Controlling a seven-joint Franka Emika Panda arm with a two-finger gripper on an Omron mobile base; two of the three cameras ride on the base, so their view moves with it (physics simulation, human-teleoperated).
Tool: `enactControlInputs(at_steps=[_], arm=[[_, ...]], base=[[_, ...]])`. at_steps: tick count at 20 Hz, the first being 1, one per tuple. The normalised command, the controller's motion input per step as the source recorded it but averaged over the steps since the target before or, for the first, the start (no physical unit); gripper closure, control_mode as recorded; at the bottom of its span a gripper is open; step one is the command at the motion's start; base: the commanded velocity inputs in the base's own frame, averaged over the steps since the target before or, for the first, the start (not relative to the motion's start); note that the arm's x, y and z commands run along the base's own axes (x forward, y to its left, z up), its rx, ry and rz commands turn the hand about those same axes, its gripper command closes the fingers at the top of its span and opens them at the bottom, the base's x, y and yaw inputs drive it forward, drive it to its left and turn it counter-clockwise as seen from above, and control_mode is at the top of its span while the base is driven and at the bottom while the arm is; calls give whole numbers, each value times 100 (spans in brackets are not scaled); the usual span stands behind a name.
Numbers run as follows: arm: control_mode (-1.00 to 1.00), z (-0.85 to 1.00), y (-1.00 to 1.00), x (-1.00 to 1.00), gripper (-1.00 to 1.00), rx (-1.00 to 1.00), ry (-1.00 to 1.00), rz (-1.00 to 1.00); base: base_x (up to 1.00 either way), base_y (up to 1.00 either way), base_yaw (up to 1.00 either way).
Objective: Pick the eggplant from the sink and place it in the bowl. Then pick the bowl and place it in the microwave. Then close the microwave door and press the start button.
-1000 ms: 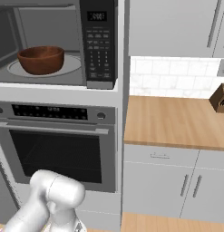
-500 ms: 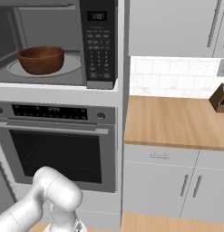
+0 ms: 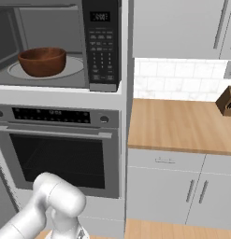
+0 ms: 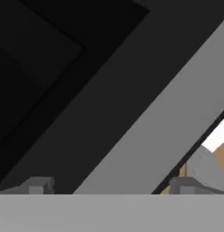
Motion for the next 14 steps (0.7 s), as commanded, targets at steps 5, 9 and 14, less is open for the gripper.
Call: enactControlInputs(at_steps=[5, 9, 14], arm=[[-100, 29, -100, 0, -100, 30, 0, 20], [-100, 19, -100, 6, -100, 31, 0, 26], [-100, 0, -90, 41, -100, 24, 0, 30]], base=[[0, 0, 0], [0, 0, 0], [0, 0, 0]])
